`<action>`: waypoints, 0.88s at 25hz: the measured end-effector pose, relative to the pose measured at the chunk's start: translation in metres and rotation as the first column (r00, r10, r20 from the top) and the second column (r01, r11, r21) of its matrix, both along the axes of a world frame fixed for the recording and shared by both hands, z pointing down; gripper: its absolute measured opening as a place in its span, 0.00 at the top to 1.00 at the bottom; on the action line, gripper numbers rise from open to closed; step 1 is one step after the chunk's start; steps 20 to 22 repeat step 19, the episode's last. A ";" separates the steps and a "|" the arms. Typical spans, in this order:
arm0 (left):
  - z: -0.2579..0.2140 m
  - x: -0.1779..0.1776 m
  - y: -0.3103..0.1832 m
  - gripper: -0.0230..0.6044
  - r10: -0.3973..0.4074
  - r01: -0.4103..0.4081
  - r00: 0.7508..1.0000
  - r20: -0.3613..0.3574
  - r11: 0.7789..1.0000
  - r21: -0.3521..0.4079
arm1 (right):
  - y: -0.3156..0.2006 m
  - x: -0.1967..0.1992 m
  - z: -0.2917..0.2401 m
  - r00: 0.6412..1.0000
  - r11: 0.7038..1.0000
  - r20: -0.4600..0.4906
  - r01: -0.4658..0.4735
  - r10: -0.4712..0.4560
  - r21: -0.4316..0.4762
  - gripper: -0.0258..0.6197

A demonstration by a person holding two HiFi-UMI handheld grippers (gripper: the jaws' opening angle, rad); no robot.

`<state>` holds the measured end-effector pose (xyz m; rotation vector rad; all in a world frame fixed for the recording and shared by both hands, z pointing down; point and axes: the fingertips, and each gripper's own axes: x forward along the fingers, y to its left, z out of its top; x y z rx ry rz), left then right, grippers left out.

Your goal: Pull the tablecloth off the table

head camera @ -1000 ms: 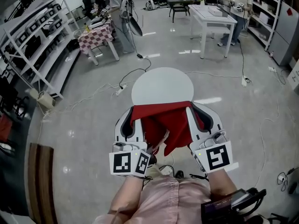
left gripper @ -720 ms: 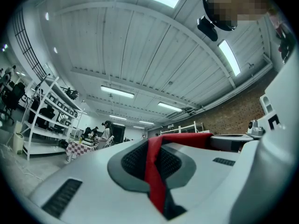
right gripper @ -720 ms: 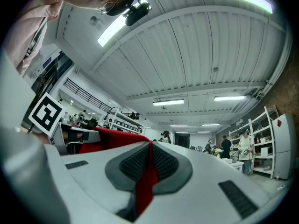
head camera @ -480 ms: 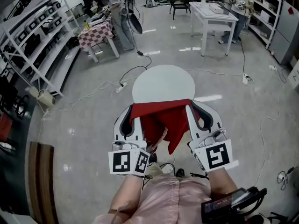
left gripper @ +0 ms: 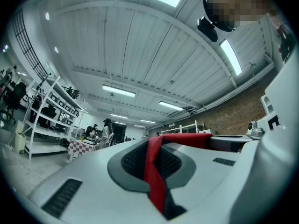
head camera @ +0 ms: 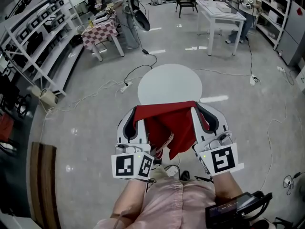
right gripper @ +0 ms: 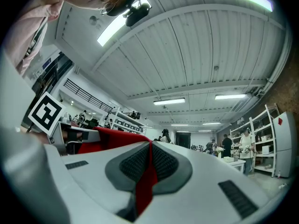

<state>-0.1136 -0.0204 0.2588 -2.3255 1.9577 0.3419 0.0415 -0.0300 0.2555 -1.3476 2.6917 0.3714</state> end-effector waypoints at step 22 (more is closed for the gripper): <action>-0.006 0.003 -0.006 0.90 0.001 -0.001 1.000 0.017 1.000 -0.004 | -0.006 0.003 -0.003 1.000 1.000 0.017 -0.001 0.001 -0.005 0.92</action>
